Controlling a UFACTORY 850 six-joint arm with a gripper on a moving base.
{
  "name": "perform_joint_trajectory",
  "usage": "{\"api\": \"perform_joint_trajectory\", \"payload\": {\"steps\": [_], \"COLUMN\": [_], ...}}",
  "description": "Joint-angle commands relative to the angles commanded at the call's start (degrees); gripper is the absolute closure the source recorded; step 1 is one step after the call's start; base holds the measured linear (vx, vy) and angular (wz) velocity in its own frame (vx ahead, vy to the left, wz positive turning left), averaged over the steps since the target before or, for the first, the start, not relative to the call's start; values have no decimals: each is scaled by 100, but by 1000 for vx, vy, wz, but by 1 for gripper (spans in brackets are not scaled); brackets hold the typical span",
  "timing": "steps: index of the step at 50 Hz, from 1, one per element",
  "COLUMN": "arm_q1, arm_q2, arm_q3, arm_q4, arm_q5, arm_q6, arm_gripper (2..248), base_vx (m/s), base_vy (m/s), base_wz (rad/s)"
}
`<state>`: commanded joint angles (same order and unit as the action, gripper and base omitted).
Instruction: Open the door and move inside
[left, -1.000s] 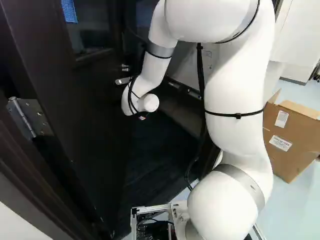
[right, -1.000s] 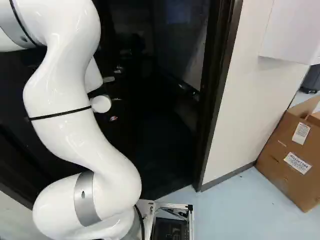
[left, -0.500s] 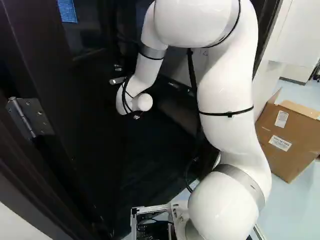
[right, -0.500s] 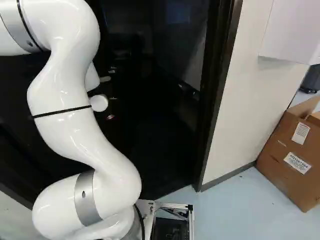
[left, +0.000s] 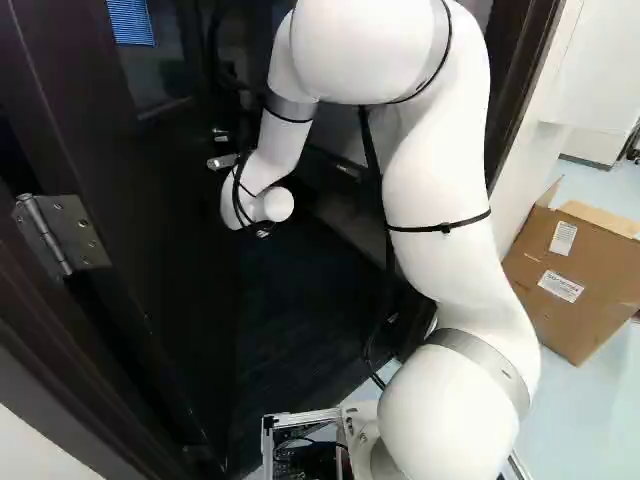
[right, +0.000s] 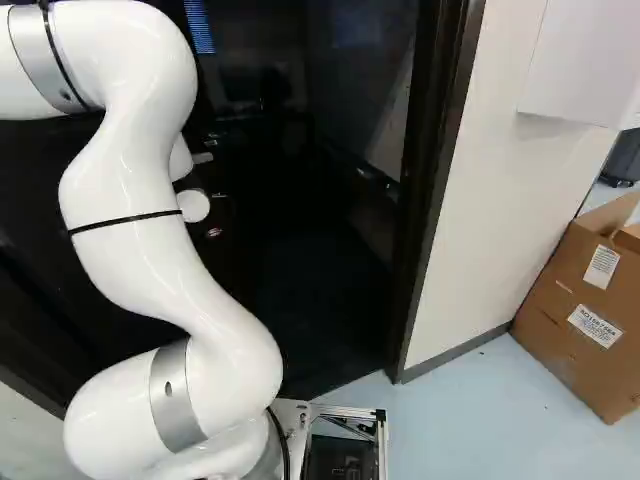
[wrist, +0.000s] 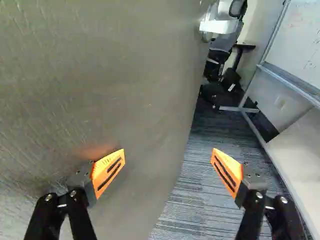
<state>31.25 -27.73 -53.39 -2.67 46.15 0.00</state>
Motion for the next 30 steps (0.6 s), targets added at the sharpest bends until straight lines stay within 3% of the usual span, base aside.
{"api": "perform_joint_trajectory", "payload": {"steps": [30], "arm_q1": [275], "arm_q2": [-353], "arm_q3": [-464], "arm_q4": [0], "arm_q5": [0], "arm_q6": [0], "arm_gripper": [3], "base_vx": [0], "base_vy": [0], "base_wz": [0]}}
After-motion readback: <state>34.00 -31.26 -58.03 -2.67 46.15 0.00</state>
